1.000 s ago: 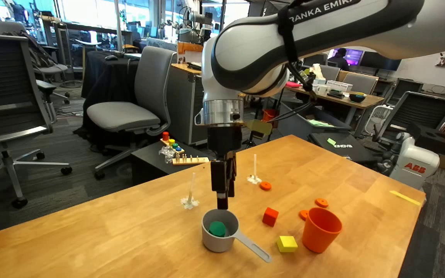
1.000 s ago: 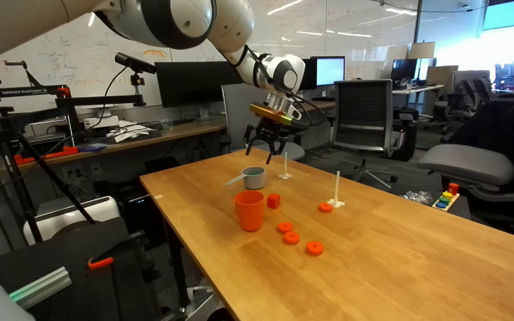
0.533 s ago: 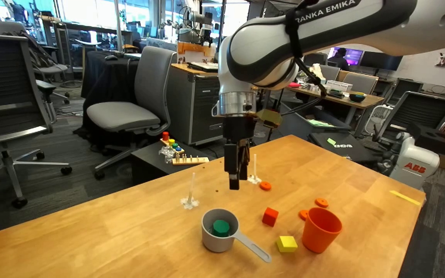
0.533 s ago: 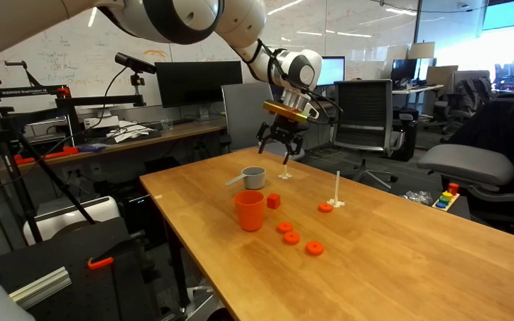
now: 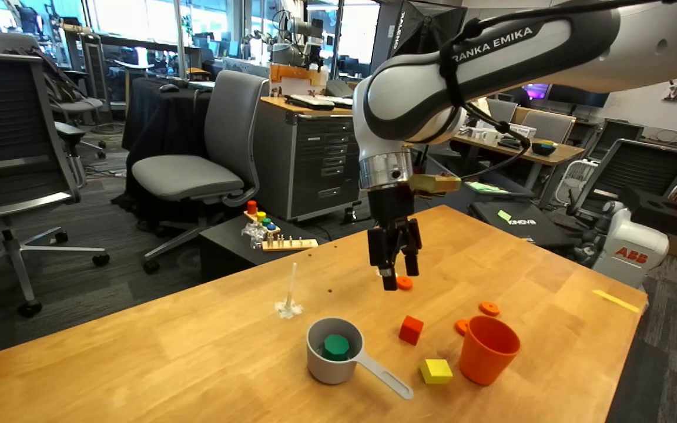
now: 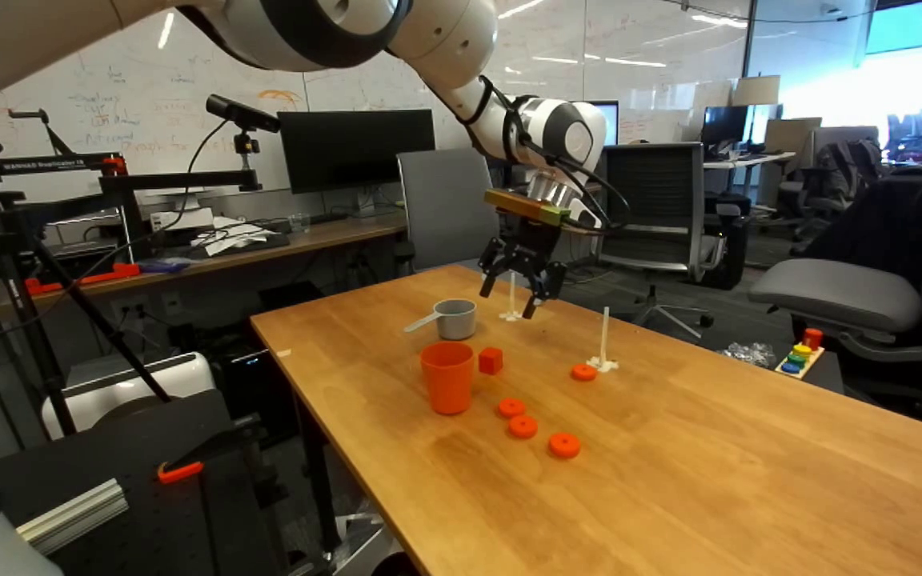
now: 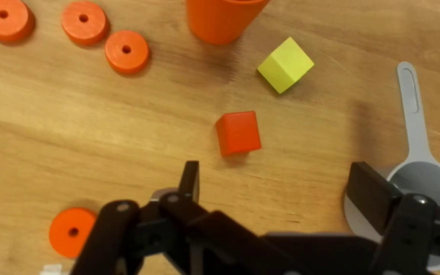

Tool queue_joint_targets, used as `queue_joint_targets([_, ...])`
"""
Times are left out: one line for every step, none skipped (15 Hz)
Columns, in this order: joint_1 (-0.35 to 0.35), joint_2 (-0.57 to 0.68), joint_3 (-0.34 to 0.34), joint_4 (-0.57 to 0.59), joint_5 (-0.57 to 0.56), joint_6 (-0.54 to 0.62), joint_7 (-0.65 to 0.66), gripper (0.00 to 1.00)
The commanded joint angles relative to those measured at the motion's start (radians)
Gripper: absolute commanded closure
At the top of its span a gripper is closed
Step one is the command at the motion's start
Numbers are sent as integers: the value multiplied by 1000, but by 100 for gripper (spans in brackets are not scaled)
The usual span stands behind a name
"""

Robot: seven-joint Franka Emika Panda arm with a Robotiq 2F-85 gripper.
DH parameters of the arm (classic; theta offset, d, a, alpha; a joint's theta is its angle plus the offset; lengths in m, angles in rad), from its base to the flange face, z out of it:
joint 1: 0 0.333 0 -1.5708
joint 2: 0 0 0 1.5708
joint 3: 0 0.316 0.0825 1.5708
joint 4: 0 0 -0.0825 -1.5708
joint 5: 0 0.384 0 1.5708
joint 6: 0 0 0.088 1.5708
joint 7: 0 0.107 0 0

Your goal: Put the three blocks in the gray cup then put the orange disks in the orange cup

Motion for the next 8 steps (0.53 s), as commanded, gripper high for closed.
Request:
queue_joint_targets([8, -18, -30, -47, -7, -32, 89, 0])
queue_joint_targets([8, -15, -34, -55, -9, -36, 94, 0])
queue_joint_targets([20, -12, -50, -58, -5, -40, 87, 0])
queue_joint_targets([21, -11, -50, -63, -7, -48, 79, 0])
queue_joint_targets([20, -12, -48, -71, -3, -50, 71, 0])
queue_joint_targets([25, -12, -49, -75, -11, -58, 61, 0])
queue_joint_targets([32, -10, -53, -80, -22, -63, 57, 0])
queue_joint_targets([39, -7, -57, -81, -37, -66, 51, 0])
